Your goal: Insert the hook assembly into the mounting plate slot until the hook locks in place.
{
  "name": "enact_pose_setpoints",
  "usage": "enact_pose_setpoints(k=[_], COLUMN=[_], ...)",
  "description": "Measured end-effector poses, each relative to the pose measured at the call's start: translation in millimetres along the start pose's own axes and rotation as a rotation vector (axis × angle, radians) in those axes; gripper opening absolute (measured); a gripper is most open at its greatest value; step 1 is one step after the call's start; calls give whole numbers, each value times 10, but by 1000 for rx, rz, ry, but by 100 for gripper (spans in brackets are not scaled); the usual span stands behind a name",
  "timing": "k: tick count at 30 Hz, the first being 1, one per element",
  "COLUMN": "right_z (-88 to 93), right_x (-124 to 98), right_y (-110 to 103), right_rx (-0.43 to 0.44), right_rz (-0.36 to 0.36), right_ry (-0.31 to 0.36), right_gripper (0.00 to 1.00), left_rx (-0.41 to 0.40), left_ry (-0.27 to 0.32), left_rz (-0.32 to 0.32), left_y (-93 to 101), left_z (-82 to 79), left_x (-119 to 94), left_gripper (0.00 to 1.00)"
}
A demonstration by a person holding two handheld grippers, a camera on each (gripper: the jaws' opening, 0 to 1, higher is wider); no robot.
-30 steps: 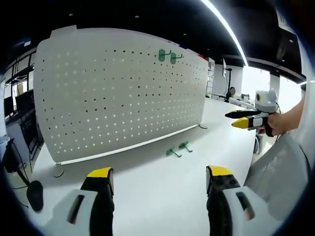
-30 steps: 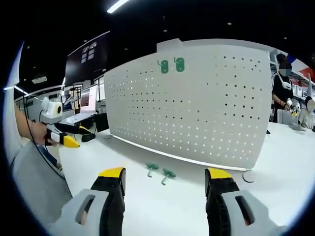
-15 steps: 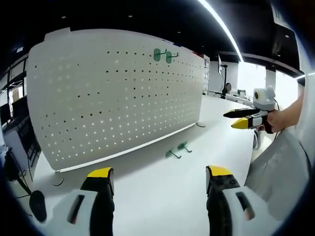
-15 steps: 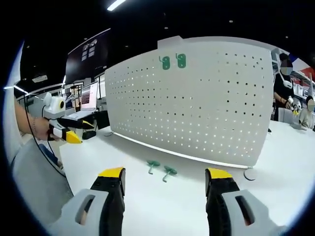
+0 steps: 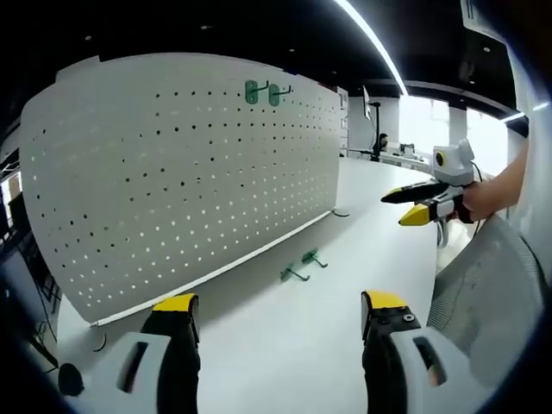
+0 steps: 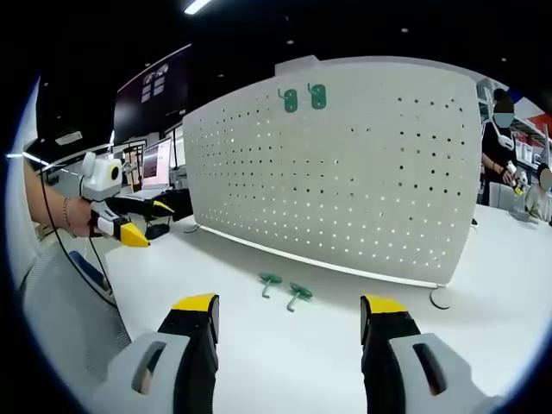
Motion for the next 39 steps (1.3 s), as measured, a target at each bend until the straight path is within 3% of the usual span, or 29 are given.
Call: enact_pose_setpoints(k=[9, 39], right_z=[10, 54], right_x=[1, 21], right_y=[10, 16], right_rx=[7, 28], right_rz=[0, -6], right_ry=[-4, -27], right_gripper=[64, 64], left_rx=[37, 187], left_ry=[1, -97], left_rz=[46, 249], left_y=[-32, -38], left_z=[-83, -222], left_x=[122, 531], left_gripper=[79, 82])
Point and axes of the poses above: the point that each gripper's makers call its tool centre point, and the gripper's own axes: x roughly forward along the fingers, y roughly to its right, z roughly out of its underside, the point moved 10 cm from there along -x, roughly backward along the fingers, and after that the axes turned 14 degrees about x, right-handed, at the moved point
